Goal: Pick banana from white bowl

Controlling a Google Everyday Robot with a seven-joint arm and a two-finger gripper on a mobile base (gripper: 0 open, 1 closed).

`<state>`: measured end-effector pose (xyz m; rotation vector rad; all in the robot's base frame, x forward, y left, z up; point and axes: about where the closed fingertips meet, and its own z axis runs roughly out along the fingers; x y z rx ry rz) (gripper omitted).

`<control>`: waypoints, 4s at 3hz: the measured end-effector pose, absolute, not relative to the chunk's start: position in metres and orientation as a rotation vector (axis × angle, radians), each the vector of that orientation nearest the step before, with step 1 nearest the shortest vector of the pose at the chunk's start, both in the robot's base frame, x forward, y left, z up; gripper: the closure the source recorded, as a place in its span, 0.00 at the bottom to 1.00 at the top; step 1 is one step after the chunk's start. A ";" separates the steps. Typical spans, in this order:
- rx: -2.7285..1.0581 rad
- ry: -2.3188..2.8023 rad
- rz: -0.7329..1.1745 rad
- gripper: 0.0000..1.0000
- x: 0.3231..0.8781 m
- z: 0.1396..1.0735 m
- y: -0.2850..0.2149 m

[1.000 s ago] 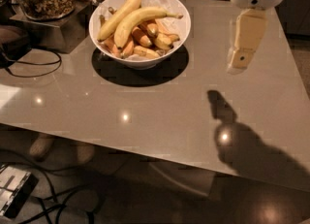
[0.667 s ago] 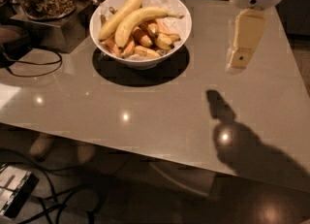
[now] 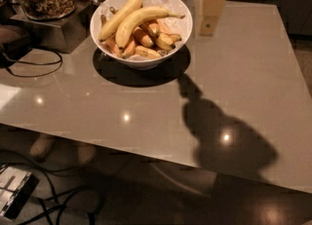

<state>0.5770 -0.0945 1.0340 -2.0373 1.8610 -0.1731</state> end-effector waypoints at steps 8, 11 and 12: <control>-2.018 1.863 -0.085 0.33 0.716 0.991 0.007; -2.032 1.930 -0.055 0.37 0.726 0.963 0.009; -2.044 1.942 -0.042 0.36 0.727 0.955 0.010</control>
Offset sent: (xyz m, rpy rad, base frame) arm 0.0509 0.0658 -0.0222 -0.0697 0.1892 0.1333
